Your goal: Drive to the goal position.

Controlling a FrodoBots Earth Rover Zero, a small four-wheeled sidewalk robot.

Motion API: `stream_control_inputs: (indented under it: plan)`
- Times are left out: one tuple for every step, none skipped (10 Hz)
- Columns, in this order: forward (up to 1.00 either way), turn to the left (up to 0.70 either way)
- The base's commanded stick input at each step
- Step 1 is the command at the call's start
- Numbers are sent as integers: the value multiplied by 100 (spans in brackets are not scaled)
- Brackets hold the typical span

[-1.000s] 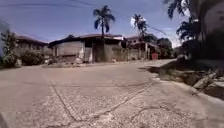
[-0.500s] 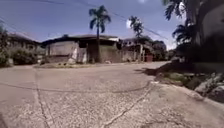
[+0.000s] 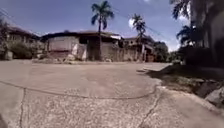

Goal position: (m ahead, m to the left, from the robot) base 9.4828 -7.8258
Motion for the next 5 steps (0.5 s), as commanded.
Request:
stream_control_inputs:
  plan:
    - [70,0]
    - [70,0]
    - [70,0]
    - [70,0]
    - [70,0]
